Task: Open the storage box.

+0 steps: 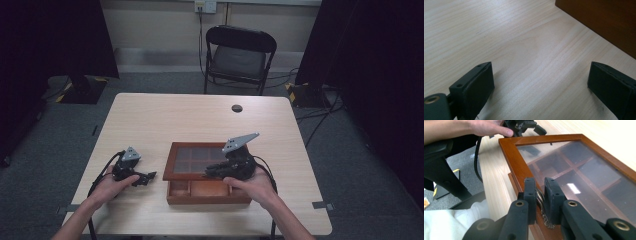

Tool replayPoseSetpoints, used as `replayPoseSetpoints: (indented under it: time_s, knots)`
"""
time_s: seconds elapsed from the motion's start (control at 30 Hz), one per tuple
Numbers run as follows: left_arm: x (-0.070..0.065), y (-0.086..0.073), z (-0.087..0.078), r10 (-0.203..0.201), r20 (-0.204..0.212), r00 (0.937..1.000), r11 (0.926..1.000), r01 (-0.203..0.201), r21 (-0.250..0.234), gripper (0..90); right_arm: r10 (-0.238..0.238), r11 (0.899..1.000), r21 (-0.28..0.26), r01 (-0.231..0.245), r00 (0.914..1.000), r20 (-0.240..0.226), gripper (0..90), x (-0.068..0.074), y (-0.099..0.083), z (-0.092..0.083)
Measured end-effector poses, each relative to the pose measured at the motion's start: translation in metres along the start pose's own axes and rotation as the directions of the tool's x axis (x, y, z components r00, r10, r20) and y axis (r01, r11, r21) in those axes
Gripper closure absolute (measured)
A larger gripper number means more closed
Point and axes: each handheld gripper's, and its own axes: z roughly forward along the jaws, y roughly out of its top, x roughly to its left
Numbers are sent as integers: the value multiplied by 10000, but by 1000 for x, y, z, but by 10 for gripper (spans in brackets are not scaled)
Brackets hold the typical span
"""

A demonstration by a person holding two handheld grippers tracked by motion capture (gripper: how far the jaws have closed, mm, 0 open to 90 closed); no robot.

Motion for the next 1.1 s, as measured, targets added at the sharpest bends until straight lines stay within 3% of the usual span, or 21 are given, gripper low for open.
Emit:
replayPoseSetpoints:
  time_s: [0.6,1.1]
  knots:
    - [0,0,0,14,3,10000,10000,-14,16,60,-31,9997,-224,36,9998,192,810,-3,15,-9]
    - [0,0,0,-43,3,10000,10000,43,-32,61,0,9998,-217,2,10000,92,815,-3,22,-5]
